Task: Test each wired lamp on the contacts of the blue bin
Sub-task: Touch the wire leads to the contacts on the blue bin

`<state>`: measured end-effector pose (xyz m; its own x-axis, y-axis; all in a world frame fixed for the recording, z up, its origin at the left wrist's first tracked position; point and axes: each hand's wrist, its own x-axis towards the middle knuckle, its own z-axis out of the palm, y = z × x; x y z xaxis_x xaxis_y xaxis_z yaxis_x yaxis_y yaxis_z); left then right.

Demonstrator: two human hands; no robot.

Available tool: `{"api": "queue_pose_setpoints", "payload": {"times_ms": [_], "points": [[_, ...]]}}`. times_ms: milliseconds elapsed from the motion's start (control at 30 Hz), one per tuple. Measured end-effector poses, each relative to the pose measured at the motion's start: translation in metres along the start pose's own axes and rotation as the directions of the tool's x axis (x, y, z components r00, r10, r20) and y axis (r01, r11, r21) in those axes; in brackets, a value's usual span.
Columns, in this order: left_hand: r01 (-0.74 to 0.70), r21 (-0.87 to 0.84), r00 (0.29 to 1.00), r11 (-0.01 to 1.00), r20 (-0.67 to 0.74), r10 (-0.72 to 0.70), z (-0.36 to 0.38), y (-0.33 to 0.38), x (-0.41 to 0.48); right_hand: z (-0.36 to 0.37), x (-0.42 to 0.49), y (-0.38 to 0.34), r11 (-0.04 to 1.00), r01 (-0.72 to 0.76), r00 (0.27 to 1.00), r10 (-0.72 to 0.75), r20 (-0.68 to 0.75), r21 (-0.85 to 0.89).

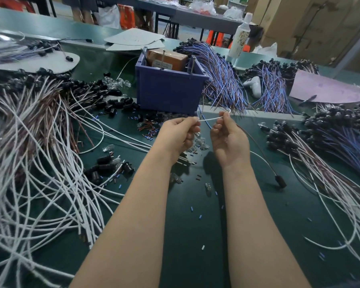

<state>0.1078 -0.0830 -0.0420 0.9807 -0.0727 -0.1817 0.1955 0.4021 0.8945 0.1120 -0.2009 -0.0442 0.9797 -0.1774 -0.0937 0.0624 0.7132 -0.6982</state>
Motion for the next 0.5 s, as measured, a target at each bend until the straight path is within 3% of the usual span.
{"api": "queue_pose_setpoints", "payload": {"times_ms": [300,367,400,500], "points": [[0.072,0.056,0.996,0.996,0.042,-0.074,-0.0026,0.0041,-0.0008,-0.0033,0.0034,-0.0021,1.0,0.022,1.0,-0.022,-0.019,-0.003],[-0.023,0.152,0.998,0.988,0.053,0.015,-0.0018,0.0041,-0.0021,-0.0037,0.0045,-0.0028,0.999,0.03,0.999,-0.03,-0.02,0.012],[-0.114,0.285,0.993,0.952,0.054,0.103,-0.0012,0.0033,-0.0025,-0.004,0.0049,-0.0032,0.999,0.032,0.999,-0.031,-0.025,0.019],[-0.343,0.563,0.933,0.752,0.112,0.341,0.0029,-0.001,-0.0039,-0.0051,0.0053,-0.0041,0.998,0.04,0.998,-0.038,-0.05,0.052]]}}
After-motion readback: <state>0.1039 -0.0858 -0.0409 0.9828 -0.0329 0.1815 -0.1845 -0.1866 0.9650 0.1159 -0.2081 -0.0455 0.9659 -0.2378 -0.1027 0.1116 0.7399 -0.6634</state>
